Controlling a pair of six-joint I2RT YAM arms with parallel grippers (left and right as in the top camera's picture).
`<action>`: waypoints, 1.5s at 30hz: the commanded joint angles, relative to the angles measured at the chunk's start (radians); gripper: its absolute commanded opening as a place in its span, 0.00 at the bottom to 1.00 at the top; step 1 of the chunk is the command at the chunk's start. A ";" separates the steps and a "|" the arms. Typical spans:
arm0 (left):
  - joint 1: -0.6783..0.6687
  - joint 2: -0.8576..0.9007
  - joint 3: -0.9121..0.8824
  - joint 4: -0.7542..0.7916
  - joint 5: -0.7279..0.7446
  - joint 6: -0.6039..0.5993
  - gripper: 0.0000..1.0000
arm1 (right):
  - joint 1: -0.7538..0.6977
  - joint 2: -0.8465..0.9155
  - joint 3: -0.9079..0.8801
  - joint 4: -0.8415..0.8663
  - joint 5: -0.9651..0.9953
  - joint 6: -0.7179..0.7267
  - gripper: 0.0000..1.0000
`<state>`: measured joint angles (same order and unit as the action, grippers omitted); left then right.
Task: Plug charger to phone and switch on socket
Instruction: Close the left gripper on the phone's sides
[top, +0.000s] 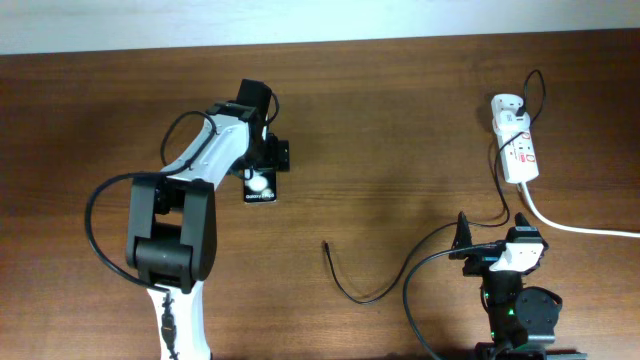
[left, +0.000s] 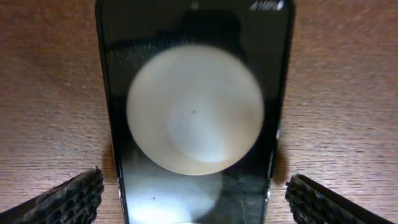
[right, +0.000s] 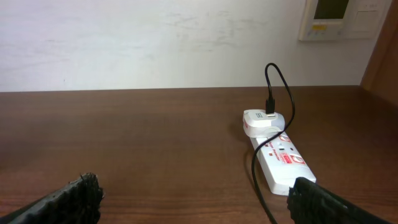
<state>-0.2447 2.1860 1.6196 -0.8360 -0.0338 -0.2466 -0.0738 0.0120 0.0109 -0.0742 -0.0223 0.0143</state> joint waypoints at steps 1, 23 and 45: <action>-0.004 0.008 -0.014 0.016 -0.007 0.016 0.99 | 0.009 -0.006 -0.005 -0.005 0.008 -0.006 0.99; -0.004 0.035 -0.016 0.039 -0.006 0.016 0.99 | 0.009 -0.006 -0.005 -0.005 0.008 -0.006 0.99; -0.004 0.042 -0.016 0.038 -0.004 0.035 0.99 | 0.009 -0.006 -0.005 -0.005 0.008 -0.006 0.99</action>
<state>-0.2474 2.1937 1.6119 -0.8062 -0.0448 -0.2276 -0.0738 0.0120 0.0109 -0.0742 -0.0223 0.0143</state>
